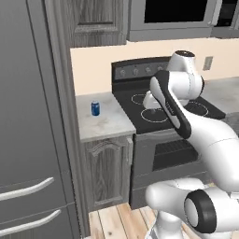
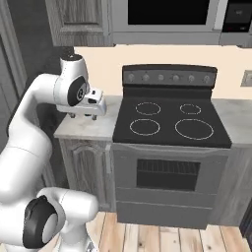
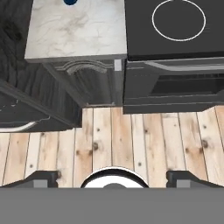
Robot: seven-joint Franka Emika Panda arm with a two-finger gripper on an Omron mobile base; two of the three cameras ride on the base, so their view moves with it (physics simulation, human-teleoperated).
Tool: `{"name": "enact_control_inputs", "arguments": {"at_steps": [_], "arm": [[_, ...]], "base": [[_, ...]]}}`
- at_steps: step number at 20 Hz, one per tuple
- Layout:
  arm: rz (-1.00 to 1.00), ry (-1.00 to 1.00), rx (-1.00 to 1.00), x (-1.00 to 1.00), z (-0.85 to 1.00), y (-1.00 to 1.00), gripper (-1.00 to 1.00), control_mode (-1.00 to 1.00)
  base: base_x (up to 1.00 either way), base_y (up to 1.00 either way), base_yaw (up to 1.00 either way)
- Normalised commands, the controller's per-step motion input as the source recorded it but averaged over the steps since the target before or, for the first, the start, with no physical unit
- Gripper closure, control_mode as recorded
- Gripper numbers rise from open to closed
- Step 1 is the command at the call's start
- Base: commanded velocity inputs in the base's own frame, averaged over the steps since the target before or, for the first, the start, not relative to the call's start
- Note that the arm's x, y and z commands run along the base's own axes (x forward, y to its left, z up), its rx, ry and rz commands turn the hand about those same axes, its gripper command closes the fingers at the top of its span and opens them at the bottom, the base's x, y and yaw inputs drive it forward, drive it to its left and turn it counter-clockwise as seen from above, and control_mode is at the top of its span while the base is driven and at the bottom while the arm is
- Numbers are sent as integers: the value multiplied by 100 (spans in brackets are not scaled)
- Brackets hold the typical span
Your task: Four empty soda cans are scattered around the kitchen. Gather all the cans and cluster them next to the stove for recycling.
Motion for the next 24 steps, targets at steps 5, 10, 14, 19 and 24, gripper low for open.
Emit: {"name": "enact_control_inputs", "arguments": {"at_steps": [5,10,14,19,24], "arm": [[0,0,0,0,0,0,-100,100],[0,0,0,0,0,0,-100,100],[0,0,0,0,0,0,-100,100],[0,0,0,0,0,0,-100,100],[0,0,0,0,0,0,-100,100]], "base": [[-36,-34,-29],[0,-37,-40],[0,-38,-37],[-9,-20,-43],[-10,0,-46]]}}
